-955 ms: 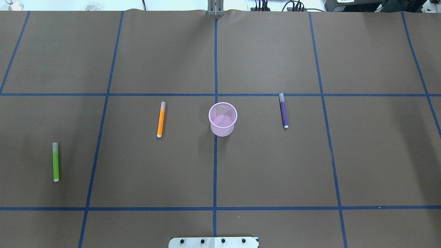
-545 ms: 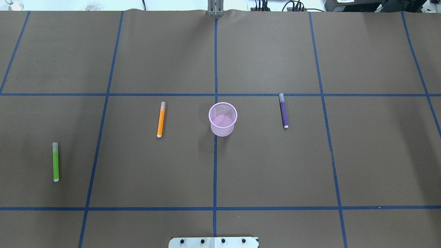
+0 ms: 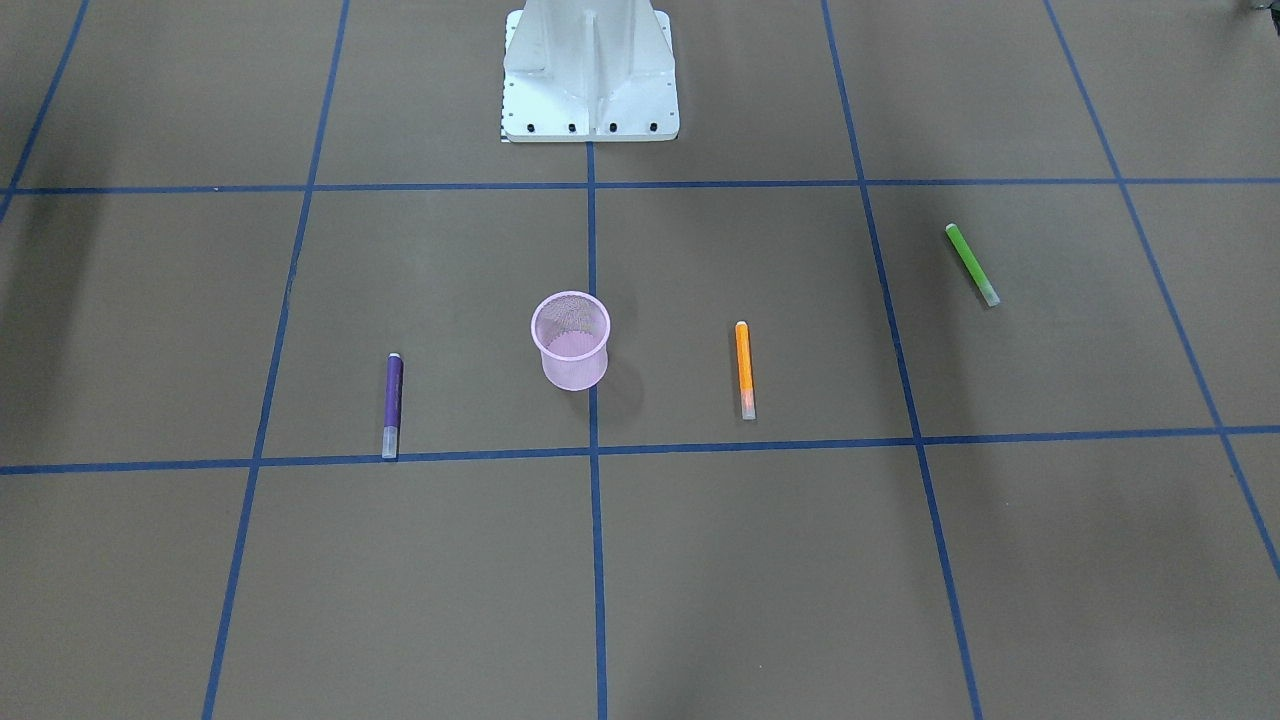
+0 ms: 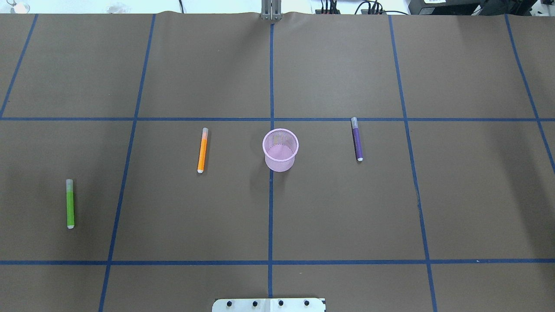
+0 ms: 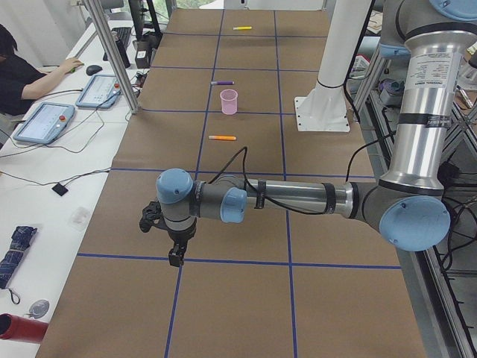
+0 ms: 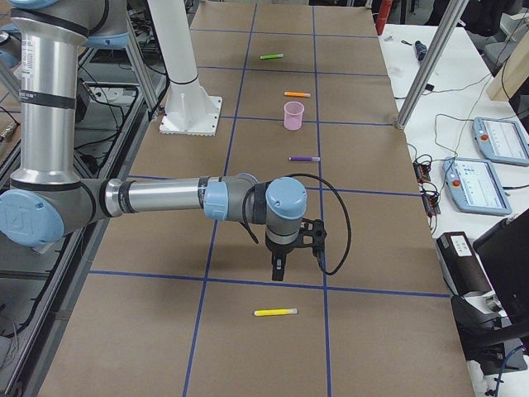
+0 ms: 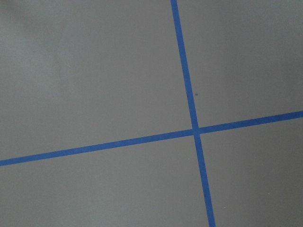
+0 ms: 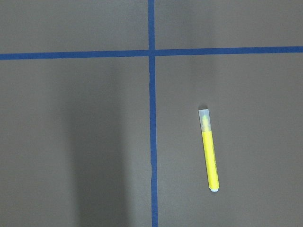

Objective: Collect pens into pen holder

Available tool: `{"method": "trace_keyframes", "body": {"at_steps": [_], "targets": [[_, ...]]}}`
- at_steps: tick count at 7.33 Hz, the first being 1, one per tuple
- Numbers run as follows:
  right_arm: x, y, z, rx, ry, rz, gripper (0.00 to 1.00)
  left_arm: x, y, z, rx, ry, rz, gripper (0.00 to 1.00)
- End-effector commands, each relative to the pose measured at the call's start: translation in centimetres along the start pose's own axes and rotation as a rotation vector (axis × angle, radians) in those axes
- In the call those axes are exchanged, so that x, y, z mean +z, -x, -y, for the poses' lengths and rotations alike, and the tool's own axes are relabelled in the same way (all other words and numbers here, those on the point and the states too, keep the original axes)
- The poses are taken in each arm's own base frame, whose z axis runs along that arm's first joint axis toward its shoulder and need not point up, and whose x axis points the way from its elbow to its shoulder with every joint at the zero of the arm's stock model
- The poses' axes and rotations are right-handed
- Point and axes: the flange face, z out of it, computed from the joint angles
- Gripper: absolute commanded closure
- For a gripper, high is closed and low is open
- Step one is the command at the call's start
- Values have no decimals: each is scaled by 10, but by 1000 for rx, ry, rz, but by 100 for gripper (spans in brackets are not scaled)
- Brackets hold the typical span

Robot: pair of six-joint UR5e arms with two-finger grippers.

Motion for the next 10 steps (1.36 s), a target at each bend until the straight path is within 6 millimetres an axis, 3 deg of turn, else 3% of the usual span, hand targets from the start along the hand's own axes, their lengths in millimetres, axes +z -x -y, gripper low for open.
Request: {"method": "trace_keyframes", "body": {"at_steps": [1,2,4,6,7,8,9,10], "targets": [[14,-8,10,23,26,37,1,-15,-54,18,24,-35,-22,0],[17,-8,6,24,22,87,1,4,-79,21,-118,-2,-37,0],[21,-10,6,23,23,89,1,44,-166,24,-323,-34,-96,0],[19,-9,7,23,17,89,1,65,-198,-16,-448,-69,-169,2],[19,-9,7,23,17,88,1,65,-236,-42,-466,-85,-141,7],[18,-9,7,23,16,88,1,70,-265,-74,-459,-89,-102,4],[17,-7,9,20,13,88,1,78,-280,-96,-461,-68,-84,2],[16,-6,10,16,11,88,1,93,-297,-105,-484,-52,-68,2]]}}
